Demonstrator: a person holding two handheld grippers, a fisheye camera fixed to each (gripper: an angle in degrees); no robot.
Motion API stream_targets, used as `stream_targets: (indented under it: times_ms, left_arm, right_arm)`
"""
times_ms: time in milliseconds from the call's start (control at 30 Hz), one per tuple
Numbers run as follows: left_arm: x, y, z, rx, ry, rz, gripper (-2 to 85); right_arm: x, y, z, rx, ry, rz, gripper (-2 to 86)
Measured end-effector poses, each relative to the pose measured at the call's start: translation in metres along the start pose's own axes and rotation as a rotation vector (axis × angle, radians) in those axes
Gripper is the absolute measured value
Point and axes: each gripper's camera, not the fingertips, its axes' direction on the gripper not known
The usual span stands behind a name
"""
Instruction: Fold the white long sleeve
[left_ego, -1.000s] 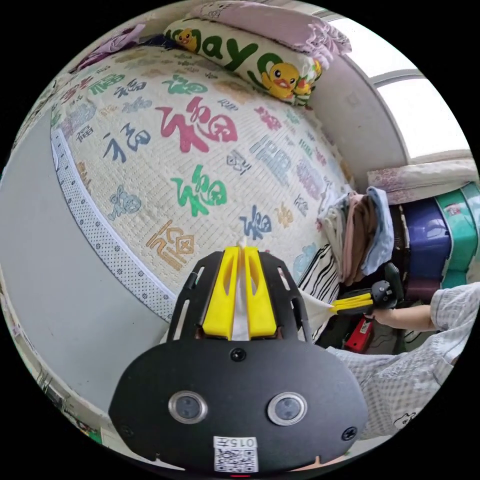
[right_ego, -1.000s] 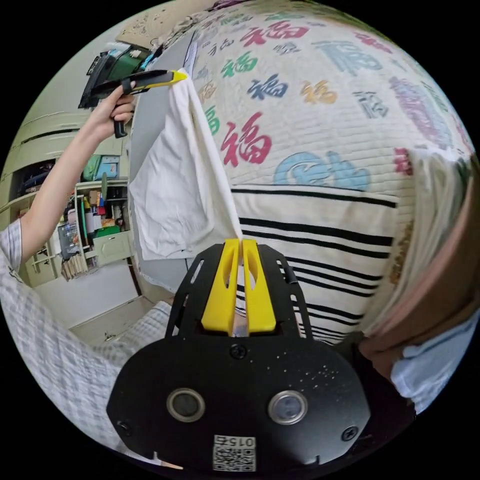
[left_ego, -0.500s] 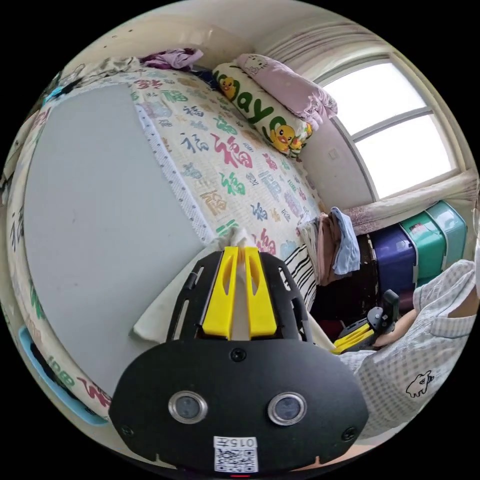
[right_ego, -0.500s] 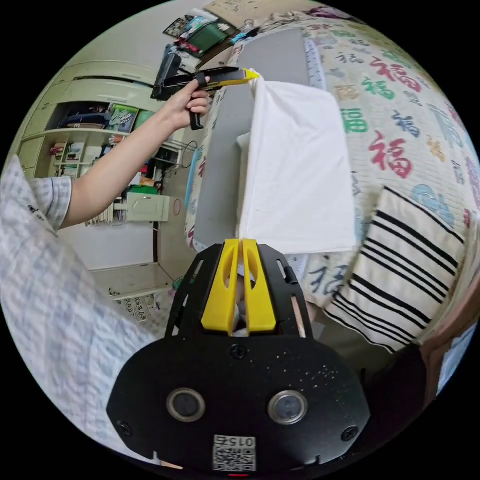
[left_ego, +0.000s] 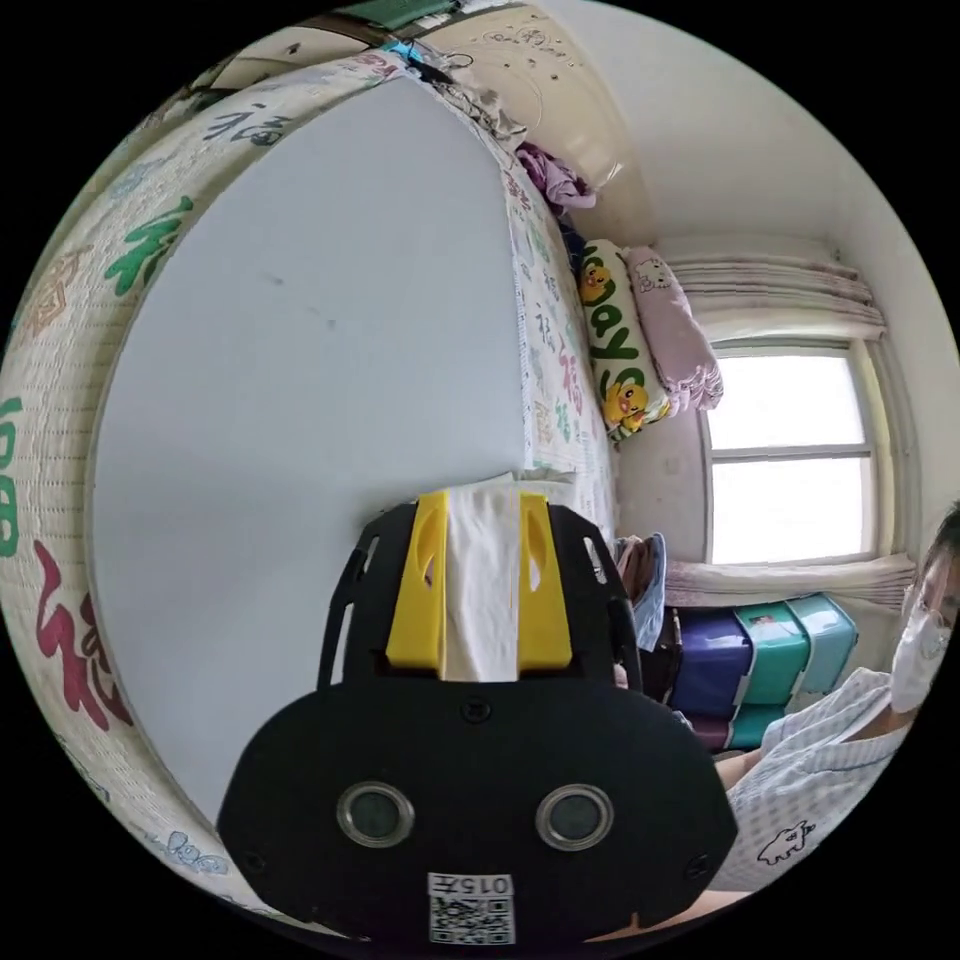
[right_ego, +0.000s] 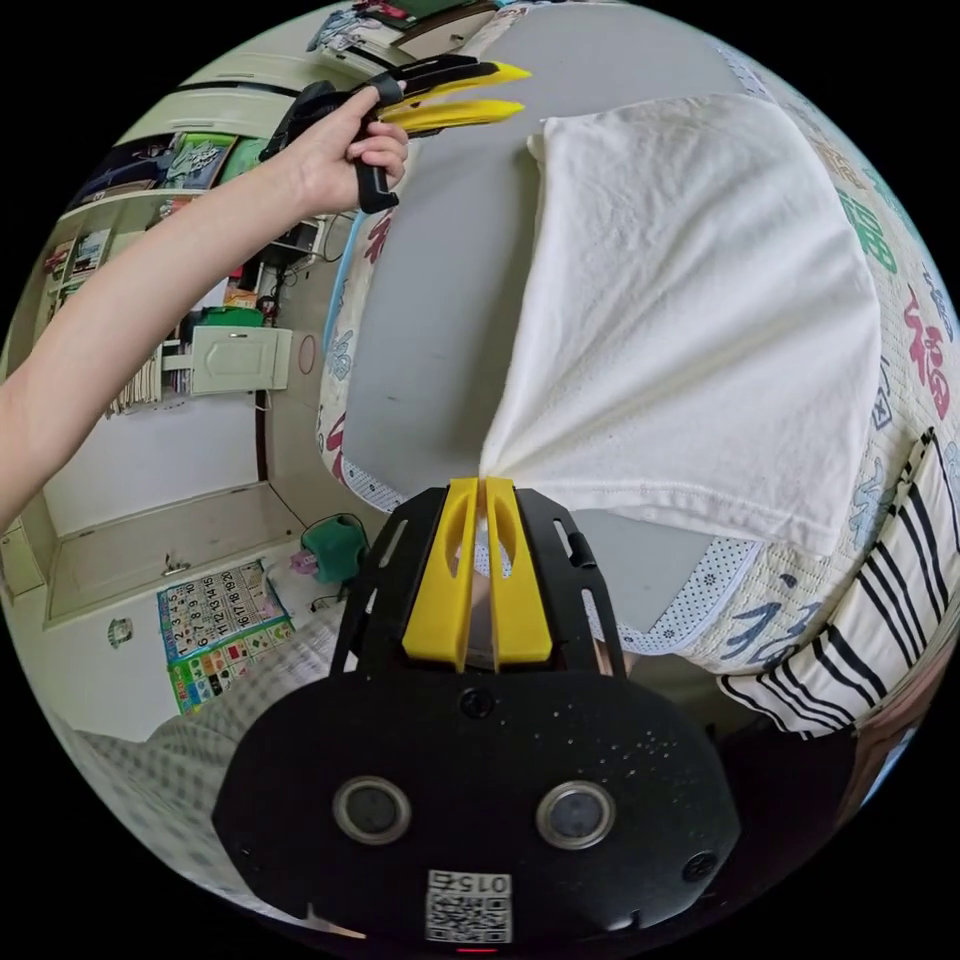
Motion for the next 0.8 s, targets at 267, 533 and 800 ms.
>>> stream_targets:
  times_ms: [267,533,800]
  left_arm:
    - [-0.013,-0.006,0.016,-0.107,-0.179,0.032,0.5]
    - [-0.022,-0.002,0.011,-0.075,-0.377,0.089,-0.5]
    - [-0.024,0.010,0.043,-0.091,-0.550,0.098,-0.1]
  right_arm:
    - [-0.010,-0.003,0.015,0.006,0.005,0.029,0.3]
    - [-0.017,-0.024,0.038,0.000,-0.026,-0.003,0.4]
    - [0.004,-0.030,0.054,-0.061,-0.118,0.023,1.8]
